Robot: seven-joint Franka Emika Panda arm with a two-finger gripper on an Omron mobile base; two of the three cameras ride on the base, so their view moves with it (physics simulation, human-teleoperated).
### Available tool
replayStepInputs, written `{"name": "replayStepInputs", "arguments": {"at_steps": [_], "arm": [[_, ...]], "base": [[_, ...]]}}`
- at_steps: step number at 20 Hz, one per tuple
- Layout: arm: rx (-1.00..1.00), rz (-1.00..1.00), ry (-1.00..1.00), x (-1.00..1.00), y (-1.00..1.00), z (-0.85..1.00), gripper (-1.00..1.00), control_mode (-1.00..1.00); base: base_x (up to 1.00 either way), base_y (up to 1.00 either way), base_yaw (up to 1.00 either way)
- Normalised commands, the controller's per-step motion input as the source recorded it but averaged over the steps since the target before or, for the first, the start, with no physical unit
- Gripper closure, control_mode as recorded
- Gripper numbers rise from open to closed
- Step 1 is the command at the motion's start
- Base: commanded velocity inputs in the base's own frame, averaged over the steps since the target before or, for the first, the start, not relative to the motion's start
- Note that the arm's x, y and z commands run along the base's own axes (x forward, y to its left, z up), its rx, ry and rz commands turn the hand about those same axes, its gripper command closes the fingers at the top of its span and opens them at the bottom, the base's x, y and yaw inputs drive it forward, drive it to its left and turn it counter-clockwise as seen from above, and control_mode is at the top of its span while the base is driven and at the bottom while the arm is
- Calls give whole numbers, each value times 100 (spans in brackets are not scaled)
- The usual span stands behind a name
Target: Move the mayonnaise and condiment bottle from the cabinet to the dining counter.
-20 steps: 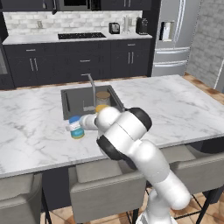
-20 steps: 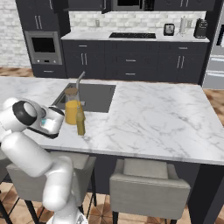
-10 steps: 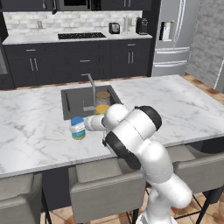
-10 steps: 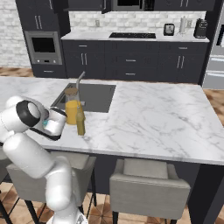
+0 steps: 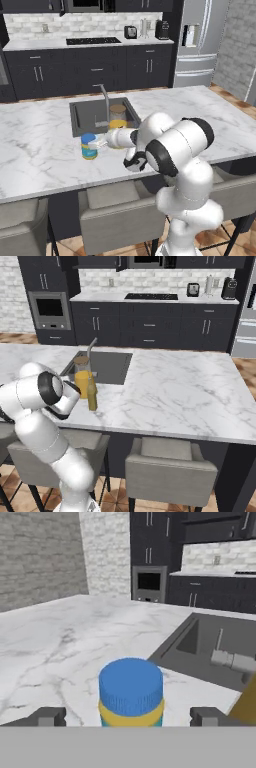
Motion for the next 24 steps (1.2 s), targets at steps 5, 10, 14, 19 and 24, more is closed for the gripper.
{"name": "replayStepInputs", "arguments": {"at_steps": [5, 10, 14, 19, 24], "arm": [[0, 0, -14, -69, 1, 100, -100, -100], [0, 0, -11, -73, 14, 87, -100, -100], [0, 0, -6, -72, 19, 81, -100, -100], [0, 0, -2, -80, 12, 95, -100, -100], [0, -4, 0, -61, 4, 100, -100, -100]], "base": [[0, 0, 0], [0, 0, 0], [0, 0, 0], [0, 0, 0], [0, 0, 0]]}}
